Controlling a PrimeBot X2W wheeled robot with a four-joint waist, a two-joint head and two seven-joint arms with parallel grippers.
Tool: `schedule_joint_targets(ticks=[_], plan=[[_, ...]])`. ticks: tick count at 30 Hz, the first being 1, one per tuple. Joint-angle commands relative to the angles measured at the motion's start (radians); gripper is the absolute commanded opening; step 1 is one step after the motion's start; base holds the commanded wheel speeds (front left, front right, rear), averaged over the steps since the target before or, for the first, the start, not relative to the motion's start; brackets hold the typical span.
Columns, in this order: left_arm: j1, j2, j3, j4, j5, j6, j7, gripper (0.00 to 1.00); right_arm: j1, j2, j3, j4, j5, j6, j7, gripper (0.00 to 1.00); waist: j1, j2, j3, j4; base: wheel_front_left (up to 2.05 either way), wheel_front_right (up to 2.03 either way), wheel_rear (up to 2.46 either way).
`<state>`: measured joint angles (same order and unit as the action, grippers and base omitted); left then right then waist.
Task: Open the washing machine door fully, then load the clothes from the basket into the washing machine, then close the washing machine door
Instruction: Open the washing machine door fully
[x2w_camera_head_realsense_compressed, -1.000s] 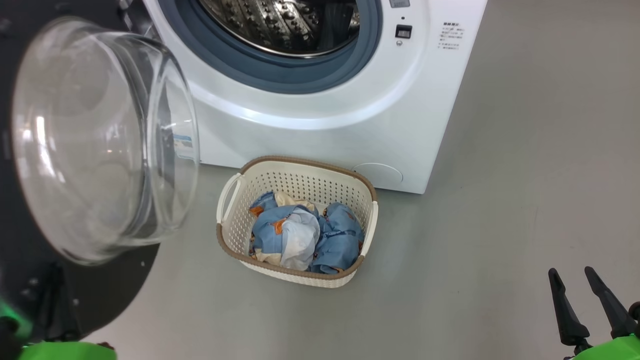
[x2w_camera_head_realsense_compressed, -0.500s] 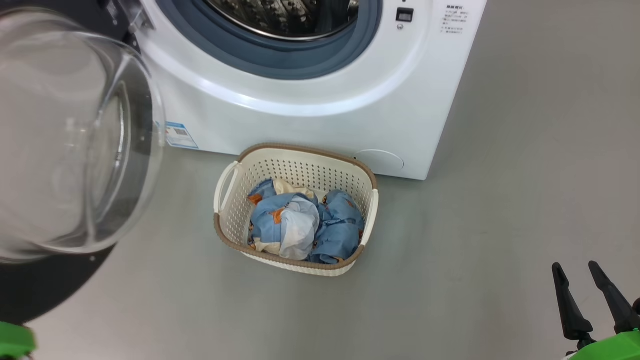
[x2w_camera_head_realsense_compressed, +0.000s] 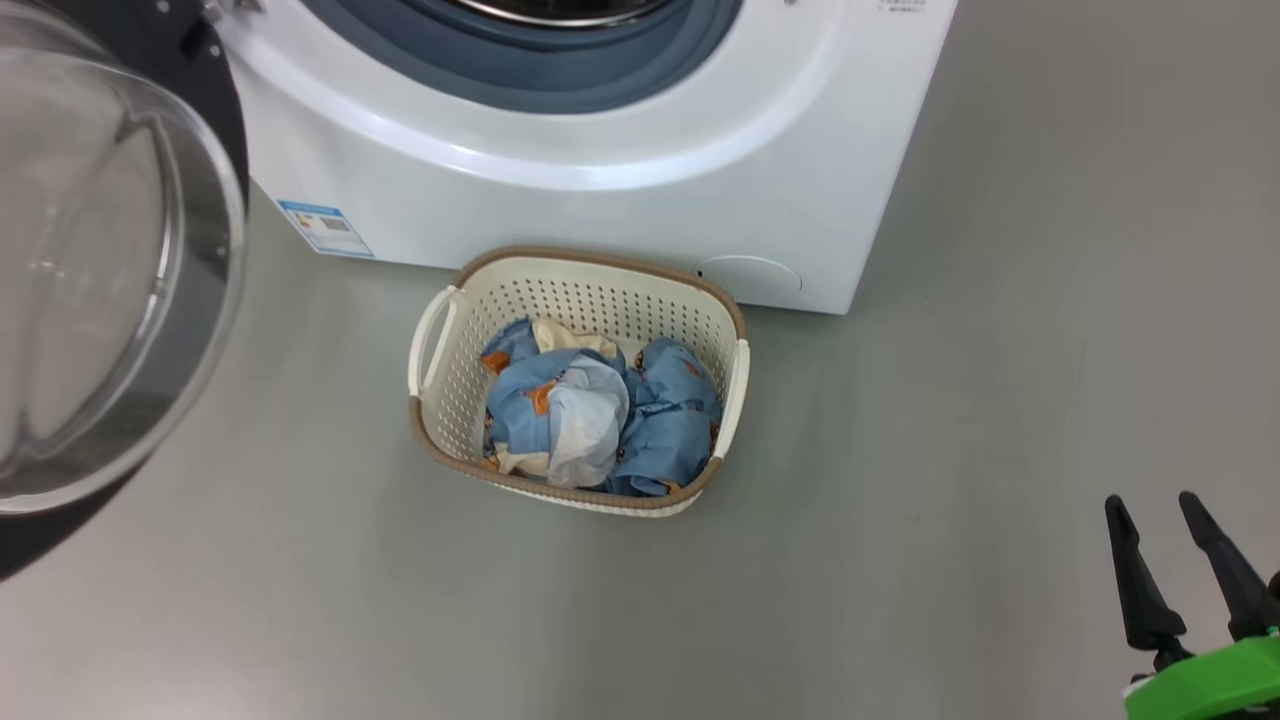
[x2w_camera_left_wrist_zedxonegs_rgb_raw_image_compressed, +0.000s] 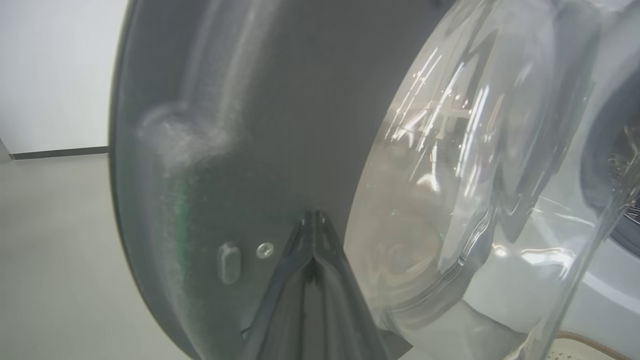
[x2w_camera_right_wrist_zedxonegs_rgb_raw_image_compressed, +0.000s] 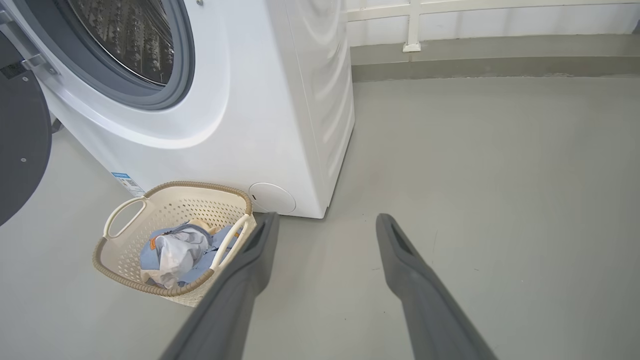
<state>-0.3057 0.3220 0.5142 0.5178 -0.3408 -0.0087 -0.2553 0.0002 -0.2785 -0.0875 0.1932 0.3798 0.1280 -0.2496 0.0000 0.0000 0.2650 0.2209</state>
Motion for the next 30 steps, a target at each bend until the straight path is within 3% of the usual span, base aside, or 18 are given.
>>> schedule_joint_targets(ticks=[1,8,18,30], plan=[[-0.033,0.080,0.049,-0.007,0.004,0.001,-0.006,0.00,-0.018,-0.024,0.018,-0.025,-0.003,0.003,-0.012,1.00,0.0000,0.0000,0.010,-0.005,0.00,0.00,0.00],[-0.112,0.138,0.088,0.107,0.025,-0.023,-0.006,0.00,-0.027,-0.025,0.020,-0.026,-0.002,0.003,-0.012,1.00,0.0000,0.0000,0.034,-0.009,0.00,0.00,0.00],[-0.178,0.170,0.086,0.208,0.083,-0.034,-0.006,0.00,-0.035,-0.031,0.018,-0.023,-0.001,0.003,-0.012,1.00,0.0000,0.0000,0.038,-0.013,0.00,0.00,0.00],[-0.126,0.072,0.075,0.133,0.101,-0.052,-0.006,0.00,-0.013,-0.021,0.019,-0.017,-0.002,0.003,-0.012,1.00,0.0000,0.0000,-0.025,0.001,0.00,0.00,0.00]])
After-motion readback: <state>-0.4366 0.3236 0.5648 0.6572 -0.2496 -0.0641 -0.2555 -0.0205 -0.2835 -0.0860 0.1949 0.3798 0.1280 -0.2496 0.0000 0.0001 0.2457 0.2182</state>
